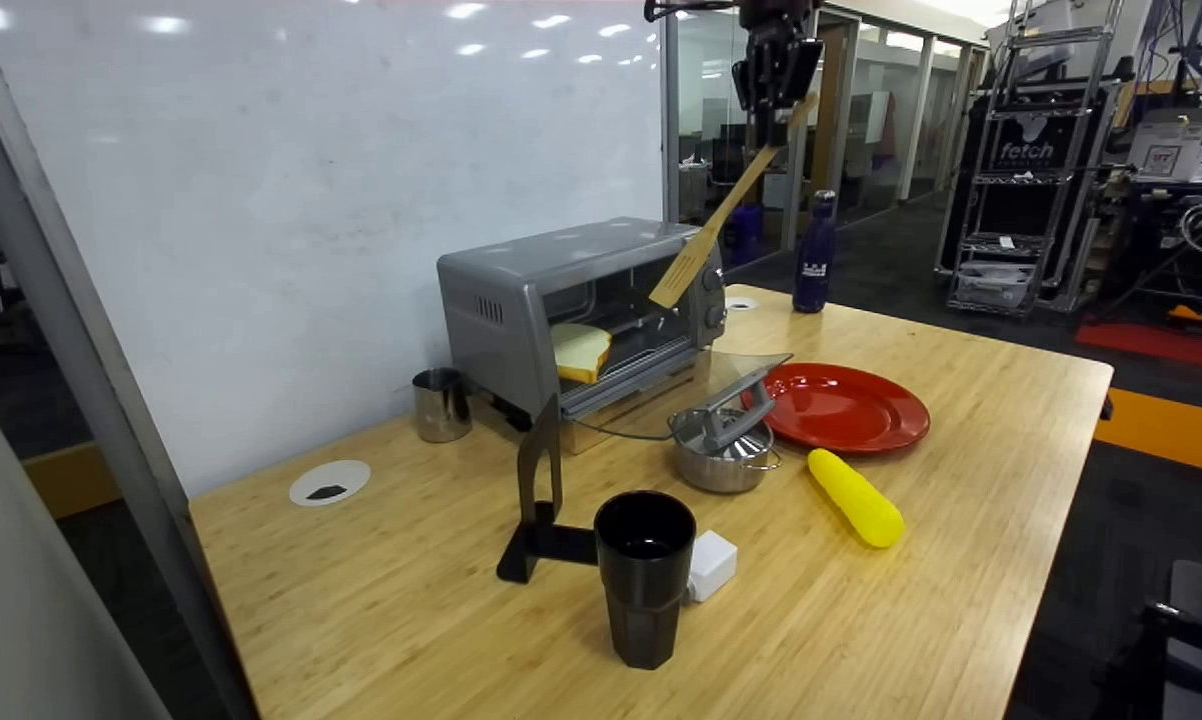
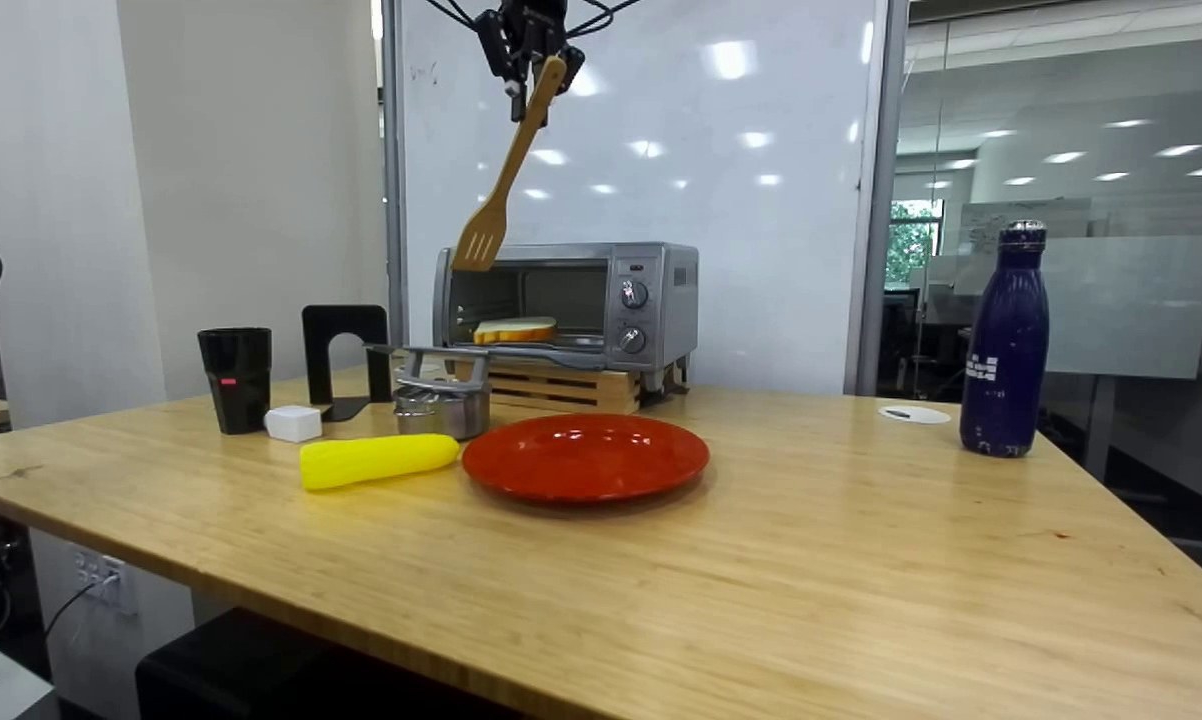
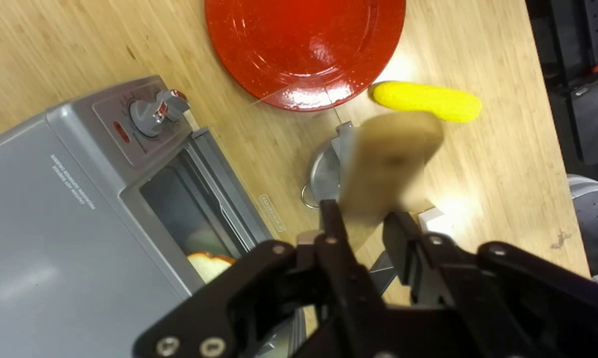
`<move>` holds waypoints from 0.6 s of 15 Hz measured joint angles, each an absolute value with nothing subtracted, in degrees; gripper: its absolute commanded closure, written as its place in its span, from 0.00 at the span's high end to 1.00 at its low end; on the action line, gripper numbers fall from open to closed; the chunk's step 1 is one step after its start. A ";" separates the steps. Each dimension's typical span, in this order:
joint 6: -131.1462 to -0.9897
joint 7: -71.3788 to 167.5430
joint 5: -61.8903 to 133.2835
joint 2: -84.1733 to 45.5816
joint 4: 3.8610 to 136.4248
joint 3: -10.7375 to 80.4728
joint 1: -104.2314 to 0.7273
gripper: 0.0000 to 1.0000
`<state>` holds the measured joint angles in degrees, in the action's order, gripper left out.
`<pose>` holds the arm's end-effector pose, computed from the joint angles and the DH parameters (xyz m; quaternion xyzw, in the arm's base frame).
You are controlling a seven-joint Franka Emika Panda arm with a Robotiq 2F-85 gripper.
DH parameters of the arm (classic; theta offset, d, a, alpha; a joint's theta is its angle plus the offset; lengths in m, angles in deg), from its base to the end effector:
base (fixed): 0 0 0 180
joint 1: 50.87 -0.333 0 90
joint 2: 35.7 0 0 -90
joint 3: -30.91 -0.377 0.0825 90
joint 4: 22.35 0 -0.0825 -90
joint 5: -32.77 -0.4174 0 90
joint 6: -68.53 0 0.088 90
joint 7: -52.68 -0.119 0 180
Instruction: Open the oven, use the spatula to put the slice of bread in the oven, the close the oven
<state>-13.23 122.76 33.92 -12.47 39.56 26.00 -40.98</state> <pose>0.7095 -0.0799 0.6412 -0.8448 -0.5343 0.0186 0.0231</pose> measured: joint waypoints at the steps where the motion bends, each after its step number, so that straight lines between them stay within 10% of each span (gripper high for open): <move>1: -13.91 122.76 33.52 -14.12 42.00 26.00 -40.70 0.07; 3: -15.30 122.76 32.98 -17.69 47.12 26.07 -40.08 0.07; 4: -15.74 122.76 32.82 -19.50 49.68 26.10 -39.79 0.26; 9: -17.56 122.82 32.43 -25.30 57.88 26.22 -39.19 0.26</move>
<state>-17.56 122.82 32.43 -25.30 57.88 26.22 -39.19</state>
